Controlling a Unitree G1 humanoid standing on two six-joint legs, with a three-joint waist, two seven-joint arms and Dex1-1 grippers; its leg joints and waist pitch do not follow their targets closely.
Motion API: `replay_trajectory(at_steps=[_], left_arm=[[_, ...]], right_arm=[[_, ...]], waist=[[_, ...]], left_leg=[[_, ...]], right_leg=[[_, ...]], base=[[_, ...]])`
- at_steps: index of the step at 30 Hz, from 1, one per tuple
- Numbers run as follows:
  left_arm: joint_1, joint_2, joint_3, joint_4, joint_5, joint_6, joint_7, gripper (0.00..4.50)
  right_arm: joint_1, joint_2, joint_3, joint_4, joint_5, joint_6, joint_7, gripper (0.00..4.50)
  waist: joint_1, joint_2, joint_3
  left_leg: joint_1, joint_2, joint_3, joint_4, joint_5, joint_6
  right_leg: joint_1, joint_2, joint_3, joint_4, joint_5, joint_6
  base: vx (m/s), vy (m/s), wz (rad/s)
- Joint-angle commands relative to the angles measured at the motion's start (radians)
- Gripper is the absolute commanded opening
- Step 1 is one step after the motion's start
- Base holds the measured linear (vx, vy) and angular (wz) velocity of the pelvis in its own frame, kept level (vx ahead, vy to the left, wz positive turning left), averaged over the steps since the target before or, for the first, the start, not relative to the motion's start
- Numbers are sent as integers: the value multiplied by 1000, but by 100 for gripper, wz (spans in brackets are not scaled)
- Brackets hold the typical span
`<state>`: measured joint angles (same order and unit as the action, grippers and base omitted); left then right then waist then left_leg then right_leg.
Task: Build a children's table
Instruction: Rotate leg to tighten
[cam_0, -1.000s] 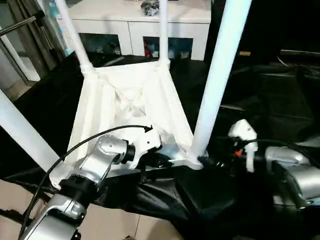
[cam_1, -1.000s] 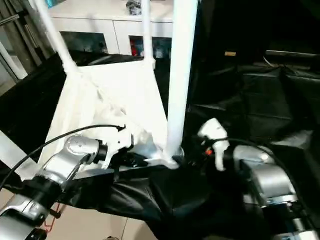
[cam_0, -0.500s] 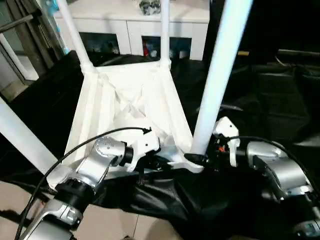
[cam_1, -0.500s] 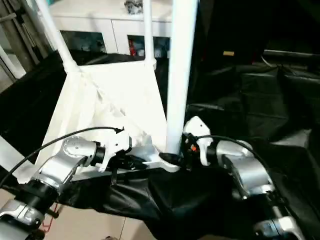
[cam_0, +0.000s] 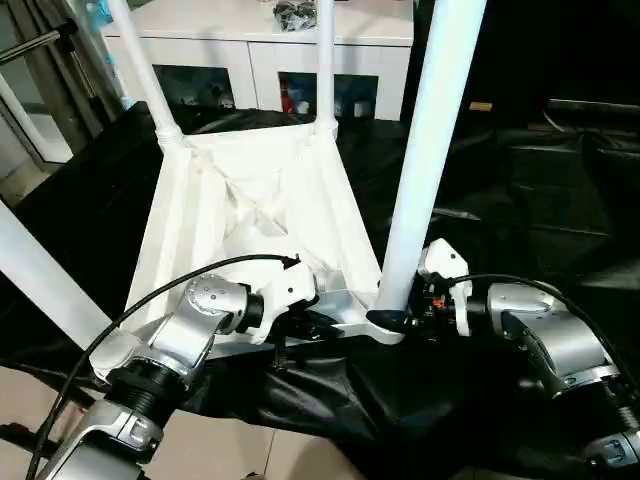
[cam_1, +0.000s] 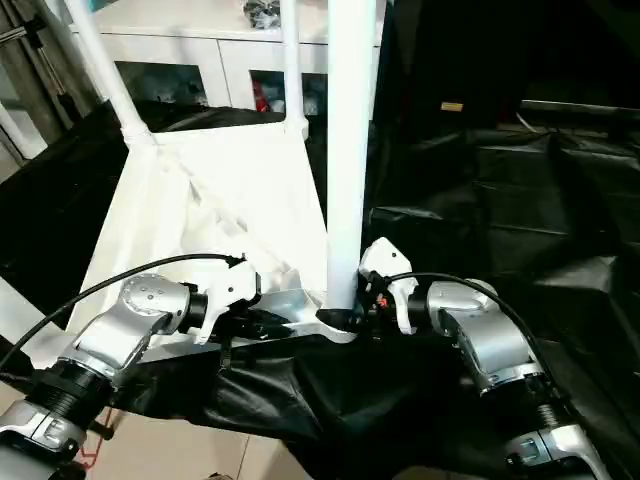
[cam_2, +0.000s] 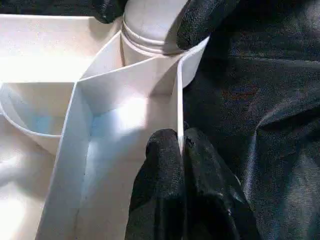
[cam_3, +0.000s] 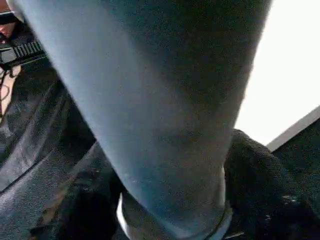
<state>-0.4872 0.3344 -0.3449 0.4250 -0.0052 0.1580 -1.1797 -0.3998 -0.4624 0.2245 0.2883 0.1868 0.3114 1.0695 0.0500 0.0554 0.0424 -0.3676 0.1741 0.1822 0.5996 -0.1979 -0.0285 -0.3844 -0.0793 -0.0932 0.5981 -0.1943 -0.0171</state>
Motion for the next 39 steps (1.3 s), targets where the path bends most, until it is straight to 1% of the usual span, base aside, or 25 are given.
replay_trajectory(at_steps=[1,5,7,10,11,12,13,15,16,17,19,21,22,23,24,25,27,28,30,32,35,36,37,38,39], left_arm=[[13,-10,1,-4,-20,13,5,0],[10,-18,16,6,-24,25,31,0],[-2,-36,34,27,-21,38,78,0],[-39,-84,65,73,-2,65,197,0],[-58,-107,78,96,6,74,250,0],[-90,-145,97,131,13,89,330,0],[-91,-146,97,132,13,89,331,0],[-118,-187,113,159,11,100,393,0],[-131,-208,119,171,10,104,418,0],[-144,-230,123,186,13,101,452,0],[-154,-250,125,198,15,100,478,0],[-162,-276,110,217,26,89,488,0],[-157,-280,92,216,31,86,465,0],[-155,-280,89,214,31,86,459,0],[-148,-272,82,205,30,88,439,0],[-141,-264,76,196,28,88,419,0],[-132,-250,69,185,28,82,392,0],[-125,-241,64,178,27,76,373,0],[-110,-221,58,159,19,70,327,0],[-90,-183,45,127,3,55,246,0],[-67,-144,30,87,-20,34,153,0],[-61,-130,24,75,-25,25,122,0],[-55,-117,19,65,-31,17,93,0],[-53,-109,16,60,-33,19,79,0],[-48,-89,9,49,-35,18,45,0]], right_arm=[[-18,7,17,14,-19,-2,2,262],[-16,20,13,17,-13,5,-6,240],[-11,47,4,27,-12,18,-52,234],[-19,119,-17,104,-57,21,-219,213],[-27,150,-28,144,-74,22,-293,213],[-40,200,-44,203,-94,26,-402,208],[-41,201,-44,204,-95,26,-404,205],[-53,252,-58,247,-106,29,-498,200],[-60,278,-64,267,-111,28,-548,199],[-72,310,-73,292,-117,30,-607,199],[-81,335,-73,309,-127,33,-647,199],[-97,379,-58,337,-153,11,-673,199],[-102,401,-59,337,-146,-3,-651,254],[-103,404,-61,335,-141,-5,-645,268],[-103,398,-66,326,-128,-2,-624,267],[-103,392,-72,318,-114,2,-603,267],[-105,376,-77,307,-101,3,-568,305],[-107,364,-78,300,-93,3,-542,313],[-103,325,-62,270,-83,0,-453,314],[-89,248,-34,221,-80,-11,-328,322],[-84,180,-25,202,-75,-11,-222,322],[-80,157,-20,194,-74,-17,-183,322],[-76,136,-15,183,-69,-19,-147,322],[-73,124,-12,176,-65,-17,-125,322],[-66,93,-4,157,-57,-15,-69,322]], waist=[[0,-28,-56],[-4,-28,-55],[-8,-29,-54],[-19,-30,-50],[-25,-29,-48],[-25,-29,-48],[-30,-26,-48],[-30,-30,-51],[-32,-25,-49],[-34,-26,-51],[-36,-27,-50],[-40,-23,-51],[-42,-25,-51],[-43,-29,-52],[-42,-28,-52],[-42,-29,-53],[-42,-27,-52],[-41,-29,-54],[-41,-30,-54],[-37,-33,-55],[-34,-33,-58],[-31,-31,-58],[-25,-33,-61],[-18,-28,-60],[-16,-30,-59]], left_leg=[[5,62,-21,-67,-131,81],[5,61,-21,-67,-142,74],[5,60,-21,-68,-153,67],[5,56,-23,-70,-185,44],[4,54,-24,-71,-194,31],[5,53,-25,-72,-201,26],[8,52,-26,-73,-213,13],[12,53,-26,-72,-223,14],[14,53,-25,-73,-229,12],[11,52,-27,-74,-228,9],[14,55,-27,-77,-248,9],[13,52,-27,-77,-257,10],[13,52,-27,-77,-266,12],[11,53,-27,-77,-265,18],[11,53,-28,-77,-262,21],[10,53,-26,-77,-259,26],[10,56,-27,-79,-254,28],[10,56,-27,-78,-253,32],[6,57,-27,-77,-242,43],[5,57,-25,-75,-214,59],[3,59,-22,-72,-178,81],[5,60,-23,-72,-175,83],[5,62,-21,-69,-151,87],[7,65,-20,-69,-141,92],[7,67,-21,-71,-141,90]], right_leg=[[45,-81,59,-69,-209,-214],[45,-81,60,-70,-221,-214],[44,-81,60,-72,-240,-211],[42,-81,58,-82,-324,-193],[41,-81,57,-86,-364,-182],[42,-81,55,-89,-383,-173],[38,-80,56,-92,-399,-166],[37,-82,58,-95,-388,-165],[32,-81,60,-97,-379,-171],[38,-80,59,-92,-356,-175],[37,-79,59,-92,-341,-179],[38,-79,58,-92,-337,-183],[38,-79,59,-93,-343,-182],[39,-81,60,-93,-340,-180],[40,-81,60,-92,-337,-181],[40,-80,60,-92,-330,-183],[40,-80,61,-90,-318,-186],[42,-81,60,-89,-310,-191],[46,-82,61,-86,-283,-197],[47,-81,61,-83,-251,-206],[48,-81,61,-76,-197,-227],[46,-81,60,-76,-197,-230],[48,-81,60,-72,-170,-237],[44,-80,61,-69,-142,-245],[47,-78,60,-66,-134,-247]], base=[[0,0,0],[0,0,0],[0,0,0],[0,0,0],[0,0,0],[0,0,0],[0,0,0],[0,0,0],[0,0,0],[0,0,0],[0,0,0],[0,0,0],[0,0,0],[0,0,0],[0,0,0],[0,0,0],[0,0,0],[0,0,0],[0,0,0],[0,0,0],[0,0,0],[0,0,0],[0,0,0],[0,0,0],[0,0,0]])
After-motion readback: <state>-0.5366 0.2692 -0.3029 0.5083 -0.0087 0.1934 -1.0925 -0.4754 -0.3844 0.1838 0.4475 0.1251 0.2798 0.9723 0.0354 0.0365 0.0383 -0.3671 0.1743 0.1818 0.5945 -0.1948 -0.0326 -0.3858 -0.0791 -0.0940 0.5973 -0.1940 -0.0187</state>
